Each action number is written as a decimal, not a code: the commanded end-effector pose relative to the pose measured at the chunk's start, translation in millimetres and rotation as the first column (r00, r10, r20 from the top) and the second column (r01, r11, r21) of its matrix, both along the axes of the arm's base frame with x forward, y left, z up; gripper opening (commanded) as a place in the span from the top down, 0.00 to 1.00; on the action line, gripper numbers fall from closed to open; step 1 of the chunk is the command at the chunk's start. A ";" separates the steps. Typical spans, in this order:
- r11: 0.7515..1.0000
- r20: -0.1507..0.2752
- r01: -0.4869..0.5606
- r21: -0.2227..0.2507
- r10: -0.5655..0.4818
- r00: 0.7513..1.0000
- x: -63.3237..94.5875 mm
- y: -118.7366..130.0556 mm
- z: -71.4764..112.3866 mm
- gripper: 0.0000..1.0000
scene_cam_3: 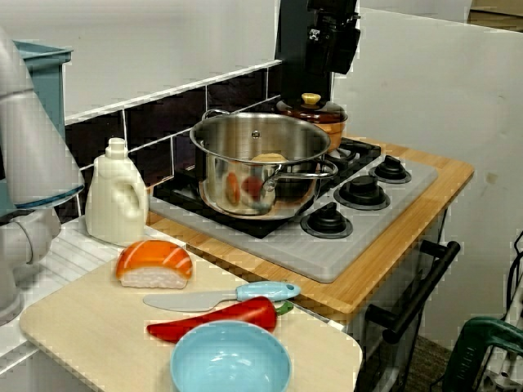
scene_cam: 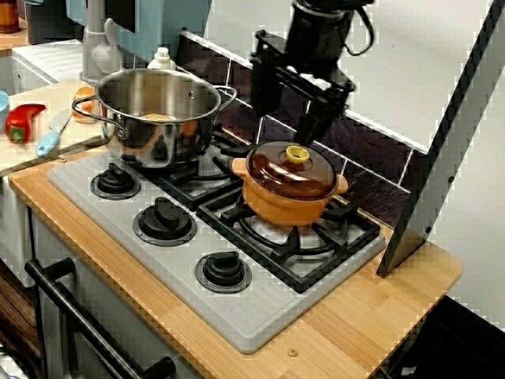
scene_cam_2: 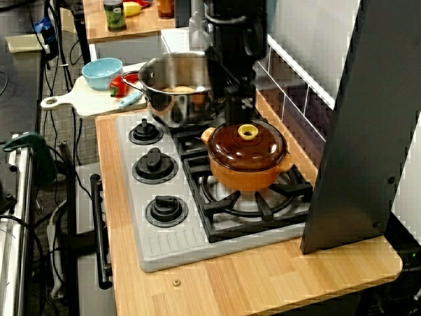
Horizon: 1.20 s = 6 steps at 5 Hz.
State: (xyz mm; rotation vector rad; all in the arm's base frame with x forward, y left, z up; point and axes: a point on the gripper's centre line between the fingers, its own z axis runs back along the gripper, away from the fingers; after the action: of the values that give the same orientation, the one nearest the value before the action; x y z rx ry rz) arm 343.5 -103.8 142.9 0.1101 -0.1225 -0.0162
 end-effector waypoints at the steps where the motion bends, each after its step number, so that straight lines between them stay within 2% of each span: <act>1: 1.000 0.063 0.000 -0.006 0.000 0.998 22.9 -16.4 10.4 0.00; 3: 1.000 0.045 -0.002 0.010 0.001 0.999 30.2 -12.8 2.3 0.00; 5: 1.000 0.017 0.016 0.011 -0.017 1.000 23.1 -8.7 -0.8 0.00; 6: 1.000 0.019 0.013 0.004 -0.013 1.000 23.6 -4.3 -4.1 0.00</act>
State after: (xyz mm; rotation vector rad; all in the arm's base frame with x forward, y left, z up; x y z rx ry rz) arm 366.1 -110.3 118.7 0.1304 -0.0898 -0.0310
